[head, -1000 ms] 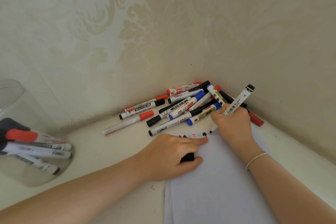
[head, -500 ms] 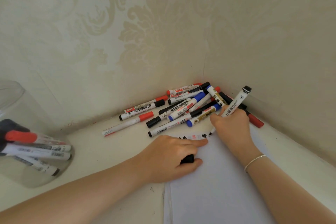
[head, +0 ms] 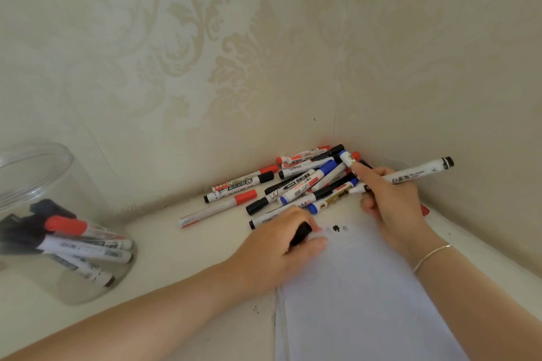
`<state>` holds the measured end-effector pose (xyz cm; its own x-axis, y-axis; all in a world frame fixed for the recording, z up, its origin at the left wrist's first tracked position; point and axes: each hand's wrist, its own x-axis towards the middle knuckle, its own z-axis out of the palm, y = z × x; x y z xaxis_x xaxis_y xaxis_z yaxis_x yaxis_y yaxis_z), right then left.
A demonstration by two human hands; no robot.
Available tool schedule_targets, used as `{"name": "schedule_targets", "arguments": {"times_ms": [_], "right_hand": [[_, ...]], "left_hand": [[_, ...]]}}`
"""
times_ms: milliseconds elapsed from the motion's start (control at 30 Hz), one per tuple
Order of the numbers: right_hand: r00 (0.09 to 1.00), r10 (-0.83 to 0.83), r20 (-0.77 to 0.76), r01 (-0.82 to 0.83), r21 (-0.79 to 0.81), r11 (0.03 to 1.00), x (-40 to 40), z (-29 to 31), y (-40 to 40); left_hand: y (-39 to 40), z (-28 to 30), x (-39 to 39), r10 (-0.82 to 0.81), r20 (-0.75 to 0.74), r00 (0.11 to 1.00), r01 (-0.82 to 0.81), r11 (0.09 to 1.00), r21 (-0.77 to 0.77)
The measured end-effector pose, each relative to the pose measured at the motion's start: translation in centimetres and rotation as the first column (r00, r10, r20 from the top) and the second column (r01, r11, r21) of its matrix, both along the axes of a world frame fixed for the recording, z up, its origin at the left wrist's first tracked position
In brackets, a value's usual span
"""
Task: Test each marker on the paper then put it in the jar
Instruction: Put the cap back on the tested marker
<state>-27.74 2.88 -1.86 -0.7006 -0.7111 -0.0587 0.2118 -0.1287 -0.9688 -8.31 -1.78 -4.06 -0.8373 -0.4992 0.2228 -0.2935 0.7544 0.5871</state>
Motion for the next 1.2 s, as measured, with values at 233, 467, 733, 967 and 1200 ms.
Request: {"name": "schedule_targets", "arguments": {"times_ms": [233,467,733,967,1200], "right_hand": [[0.922,0.367,0.12,-0.341,-0.195,0.92,3.4,3.4,0.2],[0.978,0.205,-0.038,-0.209,-0.133,0.969,5.7,2.9,-0.5],[0.952,0.303,0.035,-0.303,0.012,0.953,7.9,3.8,-1.7],[0.886,0.28,0.37,-0.279,-0.055,0.959,10.3,4.6,-3.2],[0.883,0.203,0.424,-0.188,-0.077,0.979,14.8,6.2,-4.5]], "left_hand": [[-0.6,2.6,0.6,0.072,-0.043,0.997,-0.044,0.884,0.466],[-0.8,3.5,1.2,0.04,-0.094,0.995,0.006,0.899,0.438],[-0.7,5.3,2.1,0.096,-0.227,0.969,-0.02,0.949,0.315],[-1.3,9.6,4.4,0.4,-0.276,0.874,-0.328,0.905,0.272],[-2.9,12.6,7.8,0.538,-0.181,0.823,-0.55,0.835,-0.021]]}}
